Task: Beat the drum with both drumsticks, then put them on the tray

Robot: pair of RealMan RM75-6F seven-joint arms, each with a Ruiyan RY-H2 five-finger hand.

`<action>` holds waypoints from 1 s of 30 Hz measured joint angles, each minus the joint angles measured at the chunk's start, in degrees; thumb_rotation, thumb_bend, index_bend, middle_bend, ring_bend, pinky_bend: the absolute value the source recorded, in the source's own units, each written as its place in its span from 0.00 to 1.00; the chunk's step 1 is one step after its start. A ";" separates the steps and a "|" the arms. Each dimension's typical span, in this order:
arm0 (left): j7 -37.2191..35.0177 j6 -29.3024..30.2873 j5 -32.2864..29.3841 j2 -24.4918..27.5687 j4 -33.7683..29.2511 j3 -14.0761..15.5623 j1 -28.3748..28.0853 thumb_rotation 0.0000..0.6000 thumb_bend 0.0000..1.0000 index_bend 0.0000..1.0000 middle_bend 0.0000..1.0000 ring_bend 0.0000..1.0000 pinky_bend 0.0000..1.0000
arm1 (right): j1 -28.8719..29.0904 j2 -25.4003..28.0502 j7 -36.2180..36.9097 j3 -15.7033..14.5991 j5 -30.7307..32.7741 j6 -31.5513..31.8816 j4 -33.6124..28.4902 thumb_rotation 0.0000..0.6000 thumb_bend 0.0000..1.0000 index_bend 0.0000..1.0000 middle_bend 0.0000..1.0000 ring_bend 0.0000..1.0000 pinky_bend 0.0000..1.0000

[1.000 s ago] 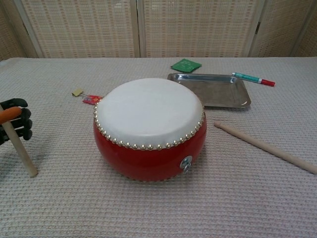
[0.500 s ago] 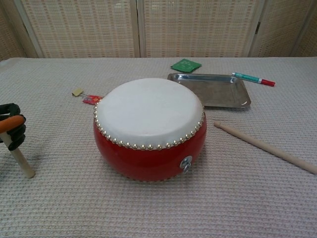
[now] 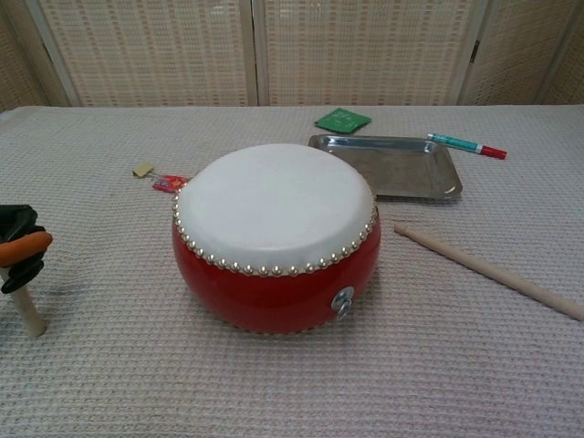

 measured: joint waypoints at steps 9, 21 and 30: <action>-0.81 0.69 1.19 -0.73 1.86 1.98 1.12 1.00 0.29 0.78 0.81 0.76 0.80 | 0.11 -0.02 -0.33 0.03 -0.12 -0.07 -0.35 1.00 0.24 0.00 0.06 0.00 0.10; -0.83 -0.67 1.57 -3.56 4.67 3.19 1.37 1.00 0.30 0.83 0.86 0.79 0.83 | 0.14 0.02 -0.39 0.09 -0.02 -0.12 -0.55 1.00 0.24 0.00 0.06 0.00 0.10; 0.73 -1.52 0.69 -4.72 5.69 2.70 1.32 1.00 0.40 0.92 0.96 0.89 0.97 | 0.04 0.03 0.09 0.12 0.01 0.04 -0.27 1.00 0.24 0.00 0.06 0.00 0.10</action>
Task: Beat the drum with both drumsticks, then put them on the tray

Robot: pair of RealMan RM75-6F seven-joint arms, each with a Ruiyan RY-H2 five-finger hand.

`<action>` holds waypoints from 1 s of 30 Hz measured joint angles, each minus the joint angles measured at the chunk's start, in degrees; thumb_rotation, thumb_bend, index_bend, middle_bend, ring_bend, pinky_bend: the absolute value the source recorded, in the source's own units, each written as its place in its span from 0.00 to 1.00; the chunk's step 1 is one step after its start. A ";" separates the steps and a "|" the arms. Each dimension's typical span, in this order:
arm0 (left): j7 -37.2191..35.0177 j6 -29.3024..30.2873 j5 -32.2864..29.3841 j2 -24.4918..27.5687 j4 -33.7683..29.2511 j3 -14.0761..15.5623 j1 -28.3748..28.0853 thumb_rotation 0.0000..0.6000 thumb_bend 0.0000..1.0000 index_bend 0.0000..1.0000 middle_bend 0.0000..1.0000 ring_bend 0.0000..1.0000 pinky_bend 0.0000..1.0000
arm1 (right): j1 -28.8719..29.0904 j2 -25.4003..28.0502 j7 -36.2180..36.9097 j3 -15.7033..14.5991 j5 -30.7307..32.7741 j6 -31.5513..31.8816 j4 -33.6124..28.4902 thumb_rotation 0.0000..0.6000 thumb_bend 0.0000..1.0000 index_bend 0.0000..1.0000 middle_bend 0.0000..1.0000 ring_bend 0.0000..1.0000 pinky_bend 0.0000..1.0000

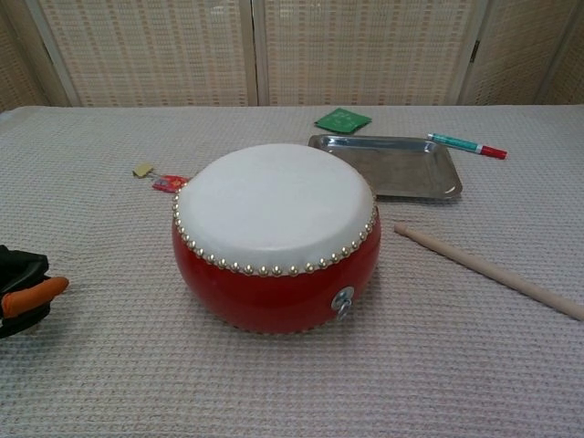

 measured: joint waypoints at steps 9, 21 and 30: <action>1.82 -1.03 -0.78 -1.07 0.99 -0.49 -0.11 1.00 0.46 0.96 1.00 0.94 1.00 | 0.03 -0.03 0.13 0.03 -0.19 0.12 -0.01 1.00 0.24 0.00 0.06 0.00 0.10; 5.32 -1.63 -1.61 -0.55 0.53 -1.46 -0.39 1.00 0.68 1.00 1.00 1.00 1.00 | 0.20 0.24 0.22 -0.11 0.32 -0.89 -0.28 1.00 0.24 0.01 0.06 0.00 0.12; 16.41 -1.90 -1.07 3.49 -2.39 -1.76 -1.47 1.00 0.77 1.00 1.00 1.00 1.00 | 2.05 1.69 0.08 -0.90 2.76 -7.79 -2.40 1.00 0.24 0.08 0.06 0.00 0.18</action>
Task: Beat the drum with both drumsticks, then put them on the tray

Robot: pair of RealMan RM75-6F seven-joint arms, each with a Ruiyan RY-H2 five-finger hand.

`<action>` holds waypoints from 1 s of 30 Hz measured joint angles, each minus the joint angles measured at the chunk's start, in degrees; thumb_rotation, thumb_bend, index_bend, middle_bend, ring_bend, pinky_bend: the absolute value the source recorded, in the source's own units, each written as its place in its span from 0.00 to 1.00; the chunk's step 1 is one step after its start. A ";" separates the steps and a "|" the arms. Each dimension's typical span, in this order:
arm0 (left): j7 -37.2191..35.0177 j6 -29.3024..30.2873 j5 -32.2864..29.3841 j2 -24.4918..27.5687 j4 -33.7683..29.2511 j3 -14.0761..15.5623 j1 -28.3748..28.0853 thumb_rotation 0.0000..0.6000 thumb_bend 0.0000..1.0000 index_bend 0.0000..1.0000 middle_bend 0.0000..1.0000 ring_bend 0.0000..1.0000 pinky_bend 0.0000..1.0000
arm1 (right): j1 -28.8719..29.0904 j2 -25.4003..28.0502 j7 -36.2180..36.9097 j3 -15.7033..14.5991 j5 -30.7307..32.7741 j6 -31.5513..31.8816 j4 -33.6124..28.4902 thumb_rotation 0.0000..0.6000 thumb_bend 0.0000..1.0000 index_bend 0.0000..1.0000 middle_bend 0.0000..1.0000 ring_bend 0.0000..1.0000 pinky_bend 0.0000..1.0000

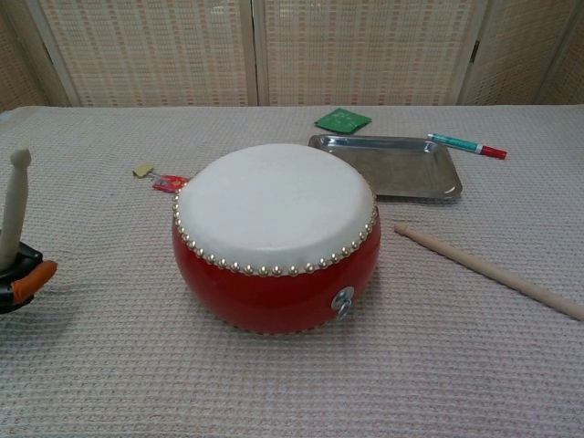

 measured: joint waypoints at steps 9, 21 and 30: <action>20.65 1.13 -0.19 7.18 -6.25 -2.19 -1.40 1.00 0.77 1.00 1.00 1.00 1.00 | 4.13 -1.75 -4.87 0.45 6.37 -8.14 -3.24 1.00 0.24 0.23 0.08 0.00 0.19; 45.49 6.91 0.20 14.44 -14.33 -6.73 -2.63 1.00 0.77 1.00 1.00 1.00 1.00 | 12.17 -13.77 -16.04 2.20 18.00 -18.67 -0.47 1.00 0.24 0.28 0.08 0.00 0.19; 47.46 7.93 0.16 15.48 -15.42 -6.83 -2.36 1.00 0.76 1.00 1.00 1.00 1.00 | 16.53 -23.24 -21.99 2.47 22.02 -21.71 7.79 1.00 0.24 0.29 0.08 0.00 0.19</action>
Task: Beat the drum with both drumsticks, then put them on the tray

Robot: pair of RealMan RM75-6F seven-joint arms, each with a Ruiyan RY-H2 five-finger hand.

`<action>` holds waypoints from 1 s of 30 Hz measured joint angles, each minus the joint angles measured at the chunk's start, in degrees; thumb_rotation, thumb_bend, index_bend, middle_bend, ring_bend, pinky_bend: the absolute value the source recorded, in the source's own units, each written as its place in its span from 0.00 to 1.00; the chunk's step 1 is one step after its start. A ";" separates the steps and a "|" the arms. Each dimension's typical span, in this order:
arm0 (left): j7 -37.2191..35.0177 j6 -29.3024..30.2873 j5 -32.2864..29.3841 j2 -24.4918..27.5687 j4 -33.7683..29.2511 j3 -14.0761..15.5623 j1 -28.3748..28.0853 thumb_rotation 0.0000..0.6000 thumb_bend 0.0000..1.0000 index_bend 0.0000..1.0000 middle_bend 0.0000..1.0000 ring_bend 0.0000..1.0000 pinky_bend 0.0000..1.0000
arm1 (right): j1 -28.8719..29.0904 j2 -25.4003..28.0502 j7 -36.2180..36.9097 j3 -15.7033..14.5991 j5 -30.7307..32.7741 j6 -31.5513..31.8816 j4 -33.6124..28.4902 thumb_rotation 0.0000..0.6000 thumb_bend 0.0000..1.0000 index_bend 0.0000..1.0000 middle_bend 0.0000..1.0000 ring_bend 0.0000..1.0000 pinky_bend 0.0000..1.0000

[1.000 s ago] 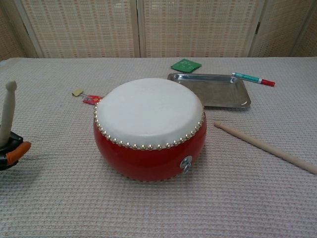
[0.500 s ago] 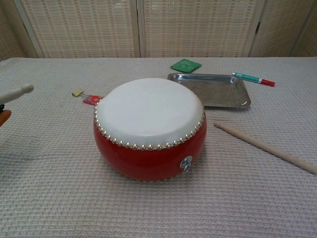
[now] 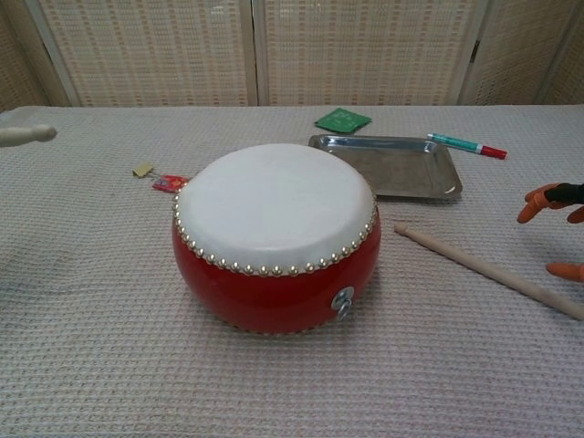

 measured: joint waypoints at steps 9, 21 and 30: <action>-0.14 -1.05 -0.46 0.02 0.06 0.46 0.01 1.00 0.76 1.00 1.00 1.00 1.00 | 1.32 -5.96 -1.04 -1.65 -0.61 -0.82 6.31 1.00 0.24 0.29 0.08 0.00 0.19; -0.48 -1.77 -0.82 -0.16 0.47 0.52 -0.27 1.00 0.75 1.00 1.00 1.00 1.00 | 1.63 -8.57 -2.55 -2.26 -0.67 -0.58 11.23 1.00 0.32 0.31 0.09 0.00 0.19; -0.82 -1.93 -1.26 0.14 0.48 0.43 -0.21 1.00 0.75 1.00 1.00 1.00 1.00 | 2.67 -8.15 2.33 0.66 -0.79 -1.18 10.35 1.00 0.32 0.33 0.09 0.00 0.19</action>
